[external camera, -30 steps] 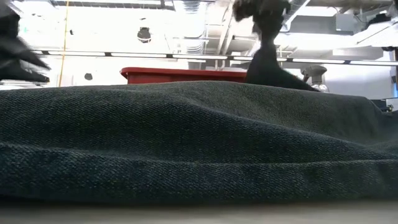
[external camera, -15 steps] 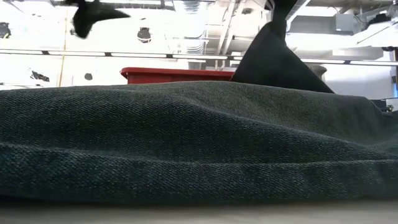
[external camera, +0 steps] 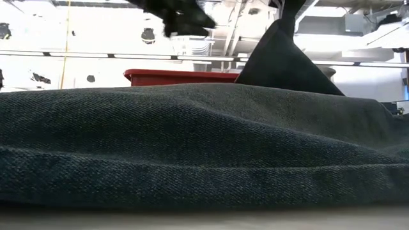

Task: Fold Laundry from Bin
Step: Fold the blue denim pants

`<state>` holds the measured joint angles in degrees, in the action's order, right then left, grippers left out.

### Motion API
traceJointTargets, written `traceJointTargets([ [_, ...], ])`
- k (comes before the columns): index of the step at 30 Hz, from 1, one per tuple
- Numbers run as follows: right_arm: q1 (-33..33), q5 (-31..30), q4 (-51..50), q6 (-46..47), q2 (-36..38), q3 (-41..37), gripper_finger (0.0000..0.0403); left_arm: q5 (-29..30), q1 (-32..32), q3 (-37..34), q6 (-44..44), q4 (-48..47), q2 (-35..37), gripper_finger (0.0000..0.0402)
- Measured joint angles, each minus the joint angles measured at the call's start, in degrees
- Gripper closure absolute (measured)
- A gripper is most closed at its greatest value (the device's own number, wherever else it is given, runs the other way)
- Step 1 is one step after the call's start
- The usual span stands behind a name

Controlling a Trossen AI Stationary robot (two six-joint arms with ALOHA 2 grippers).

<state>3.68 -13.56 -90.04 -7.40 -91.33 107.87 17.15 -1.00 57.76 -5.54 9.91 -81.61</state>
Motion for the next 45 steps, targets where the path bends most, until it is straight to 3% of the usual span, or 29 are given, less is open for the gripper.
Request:
traceJointTargets([
  [6,-0.6,0.0,0.0,-1.7,0.2,0.0,0.0375,-9.1,-2.4,10.9,-7.3,-3.1,-12.3,0.0193],
  [16,-1.0,0.0,0.0,-1.8,0.7,0.0,0.0375,-9.2,-4.9,21.1,-12.9,-2.8,-24.3,0.0193],
  [21,-1.1,0.0,0.0,-1.8,0.7,0.0,0.0375,-8.8,-6.2,25.5,-10.0,-9.6,-27.3,0.0199],
  [24,-1.0,-1.5,0.0,-1.7,1.1,0.0,0.0375,-9.3,-6.6,30.0,-6.2,-16.8,-27.3,0.0239],
  [30,1.7,-6.0,0.1,-1.9,1.2,0.0,0.0375,-15.5,-6.0,40.9,-2.0,-26.3,-27.3,0.0386],
  [36,6.5,-10.0,0.3,-1.1,1.2,0.1,0.0371,-17.8,-5.1,45.6,2.4,-25.8,-27.3,0.0398],
  [45,12.7,-9.7,0.0,-1.9,1.7,0.1,0.0319,-17.5,-5.2,45.8,8.1,-20.4,-28.8,0.0400],
])
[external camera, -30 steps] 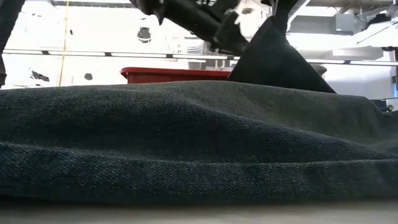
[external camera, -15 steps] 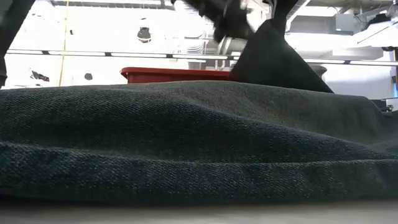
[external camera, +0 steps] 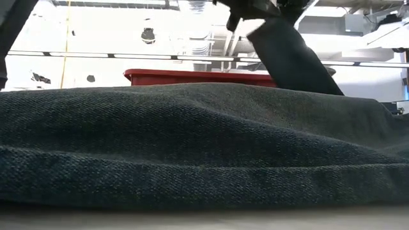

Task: Fold Laundry from Bin
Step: Fold the blue denim pants

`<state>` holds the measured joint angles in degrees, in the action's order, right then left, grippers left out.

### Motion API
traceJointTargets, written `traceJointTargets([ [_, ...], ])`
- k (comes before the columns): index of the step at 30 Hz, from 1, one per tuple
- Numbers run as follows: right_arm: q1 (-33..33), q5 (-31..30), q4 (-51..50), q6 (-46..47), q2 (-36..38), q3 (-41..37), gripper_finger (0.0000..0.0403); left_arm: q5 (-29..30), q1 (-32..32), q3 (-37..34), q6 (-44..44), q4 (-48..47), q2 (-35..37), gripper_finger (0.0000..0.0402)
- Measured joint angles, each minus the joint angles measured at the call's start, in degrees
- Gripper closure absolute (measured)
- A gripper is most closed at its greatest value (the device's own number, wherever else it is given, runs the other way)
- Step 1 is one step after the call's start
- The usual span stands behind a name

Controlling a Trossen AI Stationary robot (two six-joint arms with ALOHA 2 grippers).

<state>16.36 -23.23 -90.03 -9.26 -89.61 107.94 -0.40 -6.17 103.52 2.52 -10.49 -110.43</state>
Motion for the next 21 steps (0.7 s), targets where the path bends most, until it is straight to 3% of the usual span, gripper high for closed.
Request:
traceJointTargets([
  [11,6.6,1.2,-0.1,-1.4,6.9,-0.1,0.0237,-3.3,-1.3,0.2,12.6,15.3,-8.3,0.0401],
  [14,7.3,7.4,-0.3,-0.4,10.4,-0.1,0.0222,-5.7,-1.8,0.1,17.3,17.7,-8.6,0.0401],
  [21,9.2,16.2,0.0,8.8,15.7,-0.1,0.0209,-5.4,-1.7,0.1,18.8,19.6,-8.7,0.0401],
])
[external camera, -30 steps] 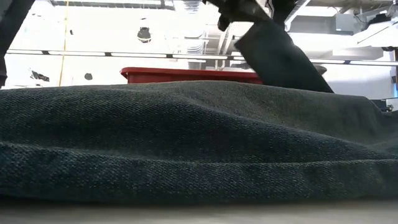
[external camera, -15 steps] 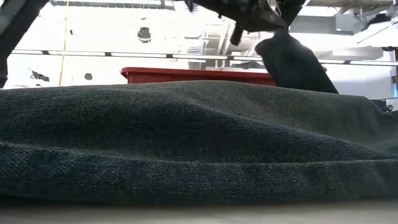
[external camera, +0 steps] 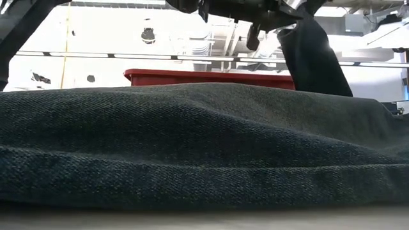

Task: Fold Laundry from Bin
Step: Fold the blue denim pants

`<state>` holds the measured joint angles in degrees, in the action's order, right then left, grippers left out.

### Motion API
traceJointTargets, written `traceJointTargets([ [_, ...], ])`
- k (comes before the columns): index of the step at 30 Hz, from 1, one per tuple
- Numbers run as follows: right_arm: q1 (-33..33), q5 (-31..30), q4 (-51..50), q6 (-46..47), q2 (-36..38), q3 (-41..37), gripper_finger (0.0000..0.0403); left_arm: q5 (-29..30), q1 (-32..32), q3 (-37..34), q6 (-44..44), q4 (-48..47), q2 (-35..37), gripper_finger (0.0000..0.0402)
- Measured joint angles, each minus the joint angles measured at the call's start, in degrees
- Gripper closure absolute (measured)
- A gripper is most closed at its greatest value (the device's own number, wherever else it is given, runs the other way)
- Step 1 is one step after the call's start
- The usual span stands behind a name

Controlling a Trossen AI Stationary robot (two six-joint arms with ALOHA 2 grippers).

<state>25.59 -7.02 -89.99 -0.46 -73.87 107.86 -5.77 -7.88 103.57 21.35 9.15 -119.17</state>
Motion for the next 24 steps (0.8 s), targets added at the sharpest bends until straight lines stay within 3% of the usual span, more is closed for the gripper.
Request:
traceJointTargets([
  [5,3.4,10.7,0.3,4.3,0.1,0.1,0.0201,0.5,0.1,-0.3,0.2,-1.7,-0.3,0.0401],
  [11,2.4,12.9,0.2,1.6,-0.6,0.1,0.0185,1.2,0.1,-0.3,2.0,-1.2,-0.2,0.0401],
  [15,2.5,18.6,0.0,5.4,2.3,0.7,0.0176,5.3,0.7,-0.3,4.3,-1.0,-0.2,0.0401],
  [18,2.4,19.3,0.0,9.4,5.8,1.3,0.0176,10.2,1.0,-0.3,6.2,0.8,-0.2,0.0401],
  [24,-1.2,20.7,3.1,16.5,11.4,1.5,0.0177,13.4,0.3,-0.2,12.0,8.0,-0.1,0.0401],
])
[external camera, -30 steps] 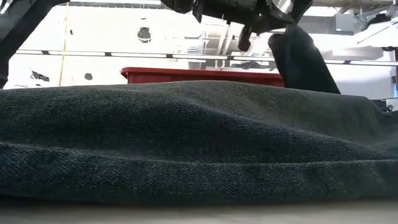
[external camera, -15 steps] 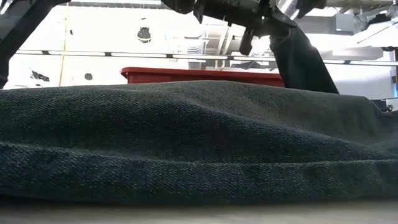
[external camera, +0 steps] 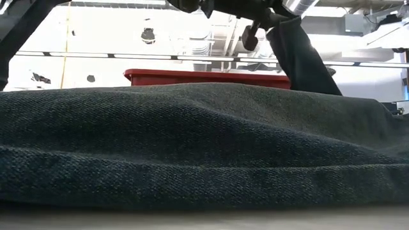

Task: Fold Laundry from Bin
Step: Fold the blue denim pants

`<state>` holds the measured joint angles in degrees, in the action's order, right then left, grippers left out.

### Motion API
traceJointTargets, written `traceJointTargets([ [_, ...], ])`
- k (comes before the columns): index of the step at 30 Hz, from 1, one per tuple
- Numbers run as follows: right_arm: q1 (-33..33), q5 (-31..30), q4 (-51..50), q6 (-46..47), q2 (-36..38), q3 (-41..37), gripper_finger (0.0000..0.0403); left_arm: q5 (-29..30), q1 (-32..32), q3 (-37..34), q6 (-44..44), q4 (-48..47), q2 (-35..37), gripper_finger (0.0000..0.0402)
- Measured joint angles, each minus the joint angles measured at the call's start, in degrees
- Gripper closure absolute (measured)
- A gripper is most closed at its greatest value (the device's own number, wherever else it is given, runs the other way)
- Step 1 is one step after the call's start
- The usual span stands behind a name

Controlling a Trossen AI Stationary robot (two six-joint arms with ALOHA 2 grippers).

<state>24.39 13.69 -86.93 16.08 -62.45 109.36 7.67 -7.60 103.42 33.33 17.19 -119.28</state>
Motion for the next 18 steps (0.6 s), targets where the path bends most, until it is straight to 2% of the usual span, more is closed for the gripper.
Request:
traceJointTargets([
  [3,-1.5,0.0,2.9,0.5,2.2,0.0,0.0177,-1.2,-0.5,0.1,4.0,3.5,-0.9,0.0401],
  [6,-2.5,-0.1,4.8,1.5,3.7,0.0,0.0177,-6.9,-0.7,3.8,8.3,8.1,-4.3,0.0401],
  [9,-2.7,-0.1,5.8,1.9,4.4,0.0,0.0177,-10.4,-0.4,13.3,9.2,4.7,-10.9,0.0401],
  [13,-2.6,-0.1,5.6,2.1,4.7,0.0,0.0177,-11.3,-0.4,30.6,9.6,-2.8,-22.3,0.0401],
  [14,-2.6,-0.1,5.3,2.4,4.7,0.0,0.0177,-11.2,-0.5,31.7,10.0,-1.1,-24.4,0.0401],
  [16,-2.7,-0.1,4.8,3.4,4.7,0.0,0.0178,-7.8,-0.8,26.6,14.5,10.3,-24.6,0.0401],
  [18,-2.7,-0.1,4.6,3.6,4.8,-0.1,0.0178,-4.6,-1.2,23.8,20.7,11.6,-25.1,0.0401],
])
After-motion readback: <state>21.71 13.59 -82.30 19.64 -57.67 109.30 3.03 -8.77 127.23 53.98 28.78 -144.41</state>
